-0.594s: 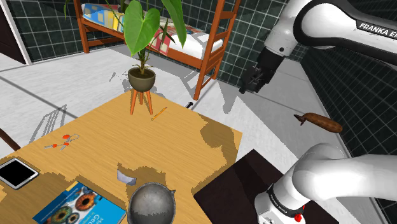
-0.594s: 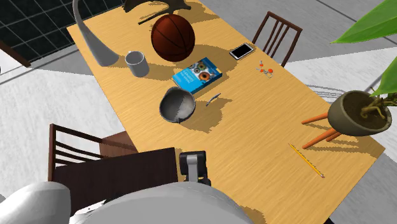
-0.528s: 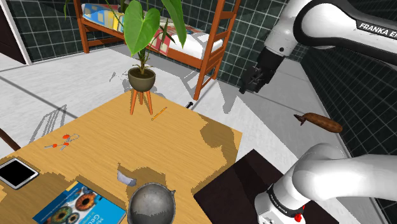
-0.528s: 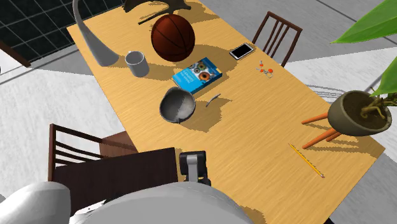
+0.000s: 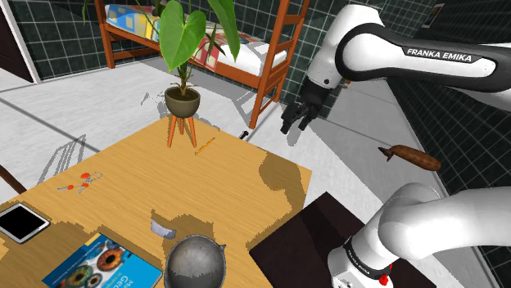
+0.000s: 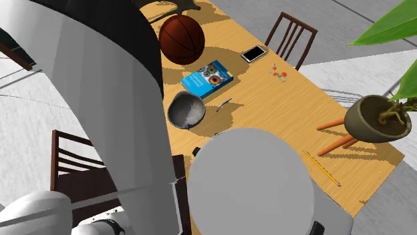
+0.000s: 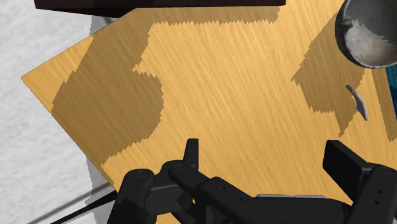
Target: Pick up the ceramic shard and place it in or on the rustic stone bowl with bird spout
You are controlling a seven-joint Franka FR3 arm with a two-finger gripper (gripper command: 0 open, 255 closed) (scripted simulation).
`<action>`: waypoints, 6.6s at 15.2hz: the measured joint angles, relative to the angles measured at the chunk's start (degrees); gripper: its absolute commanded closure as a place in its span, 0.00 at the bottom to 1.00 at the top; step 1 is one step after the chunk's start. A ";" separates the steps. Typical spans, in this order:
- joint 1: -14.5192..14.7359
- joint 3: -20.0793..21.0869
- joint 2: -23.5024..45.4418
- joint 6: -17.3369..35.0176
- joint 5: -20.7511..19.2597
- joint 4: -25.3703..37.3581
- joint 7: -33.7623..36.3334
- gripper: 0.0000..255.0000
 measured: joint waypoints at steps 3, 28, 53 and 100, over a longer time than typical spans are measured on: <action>1.62 1.54 4.76 4.74 1.49 -0.23 -0.60 0.00; 12.96 11.92 51.89 34.38 4.44 15.41 -6.40 0.00; 22.13 12.79 78.31 41.07 -1.04 34.47 -5.91 0.00; 19.77 15.89 56.98 26.18 2.50 28.88 -2.98 1.00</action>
